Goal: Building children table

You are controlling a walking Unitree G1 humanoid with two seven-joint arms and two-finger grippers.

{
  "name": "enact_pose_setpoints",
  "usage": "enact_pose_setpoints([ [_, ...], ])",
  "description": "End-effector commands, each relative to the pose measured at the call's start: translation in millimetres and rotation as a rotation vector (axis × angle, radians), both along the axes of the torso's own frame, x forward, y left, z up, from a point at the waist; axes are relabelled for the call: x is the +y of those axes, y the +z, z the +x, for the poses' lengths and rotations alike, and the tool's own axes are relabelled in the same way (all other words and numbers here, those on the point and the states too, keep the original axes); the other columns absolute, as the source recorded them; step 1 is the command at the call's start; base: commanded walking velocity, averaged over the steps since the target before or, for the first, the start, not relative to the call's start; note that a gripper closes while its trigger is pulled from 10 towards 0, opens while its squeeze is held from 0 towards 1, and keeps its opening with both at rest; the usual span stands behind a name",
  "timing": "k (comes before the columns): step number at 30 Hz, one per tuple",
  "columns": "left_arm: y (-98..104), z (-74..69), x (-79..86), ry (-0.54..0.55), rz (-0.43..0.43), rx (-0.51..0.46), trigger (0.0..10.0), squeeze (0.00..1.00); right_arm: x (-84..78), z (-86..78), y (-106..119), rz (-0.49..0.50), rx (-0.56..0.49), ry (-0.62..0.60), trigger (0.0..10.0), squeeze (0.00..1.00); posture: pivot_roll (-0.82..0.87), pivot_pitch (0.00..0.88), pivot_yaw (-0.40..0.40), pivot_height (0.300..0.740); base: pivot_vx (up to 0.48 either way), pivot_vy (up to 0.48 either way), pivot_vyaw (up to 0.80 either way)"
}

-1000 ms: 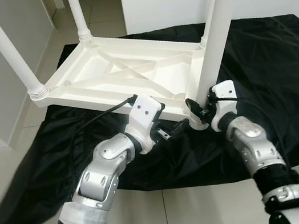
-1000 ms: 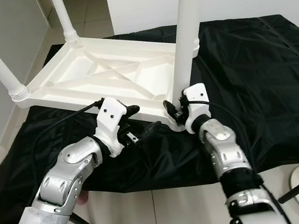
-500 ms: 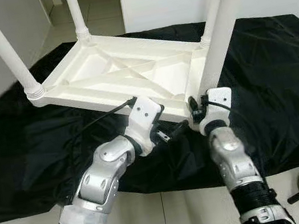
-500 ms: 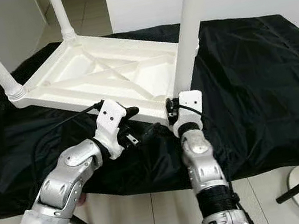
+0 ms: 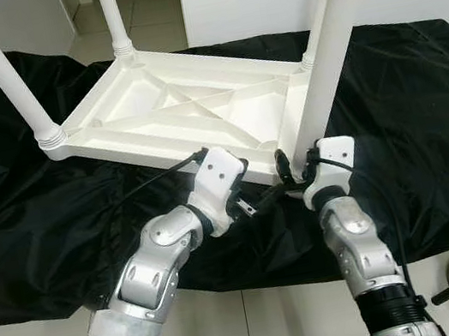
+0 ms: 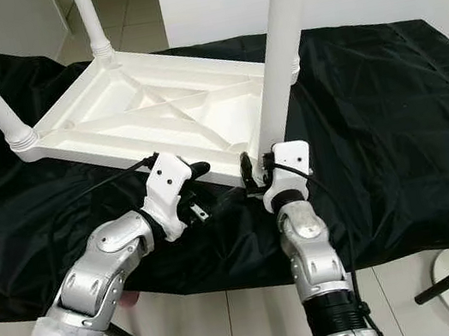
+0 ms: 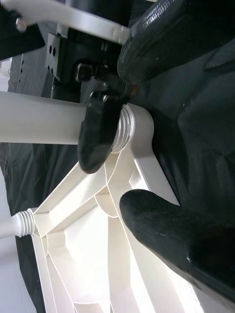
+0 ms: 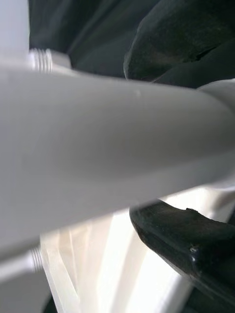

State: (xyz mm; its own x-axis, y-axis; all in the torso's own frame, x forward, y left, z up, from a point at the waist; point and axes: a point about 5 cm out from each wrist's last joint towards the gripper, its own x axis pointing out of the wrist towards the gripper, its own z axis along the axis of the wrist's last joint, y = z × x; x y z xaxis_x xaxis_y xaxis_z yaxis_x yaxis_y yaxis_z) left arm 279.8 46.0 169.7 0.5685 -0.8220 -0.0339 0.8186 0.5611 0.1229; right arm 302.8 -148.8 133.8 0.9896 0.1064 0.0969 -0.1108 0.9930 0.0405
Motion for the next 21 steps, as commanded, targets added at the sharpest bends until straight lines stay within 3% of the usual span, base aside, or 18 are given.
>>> enact_pose_setpoints([
  [1,-1.1,-4.0,-1.6,-0.065,0.004,0.018,10.0,0.00,-3.3,-2.7,-0.8,-0.021,-0.003,0.104,10.0,0.00,-0.01,0.000,0.002,0.740,0.000,0.000,0.00],
  [9,-1.7,-3.6,-2.6,-0.073,0.005,0.033,10.0,0.00,-14.4,0.2,-1.6,-0.133,-0.001,0.294,10.0,0.00,-0.02,0.000,0.008,0.740,0.000,0.000,0.00],
  [12,-2.7,-3.0,-4.3,-0.074,0.030,0.049,10.0,0.00,-22.3,12.1,0.5,-0.224,0.014,0.412,10.0,0.00,-0.02,0.000,0.010,0.740,0.000,0.000,0.00],
  [15,-4.8,-3.4,-5.5,-0.098,0.042,0.108,10.0,0.00,-25.3,20.1,2.4,-0.250,0.028,0.441,10.0,0.00,-0.02,0.000,0.011,0.740,0.000,0.000,0.00],
  [19,-3.0,-2.3,-4.4,-0.092,0.038,0.102,10.0,0.00,-30.9,26.1,-1.6,-0.304,0.058,0.446,10.0,0.00,-0.01,0.000,0.012,0.740,0.000,0.000,0.00],
  [20,-1.9,-1.4,-3.8,-0.084,0.037,0.092,10.0,0.00,-34.7,28.2,-3.8,-0.320,0.076,0.449,4.2,0.00,0.00,0.000,0.008,0.740,0.000,0.000,0.00],
  [21,-1.1,-0.8,-3.3,-0.078,0.036,0.086,10.0,0.00,-37.6,29.3,-5.0,-0.327,0.088,0.458,4.2,0.00,0.00,0.000,0.008,0.740,0.000,0.000,0.00],
])
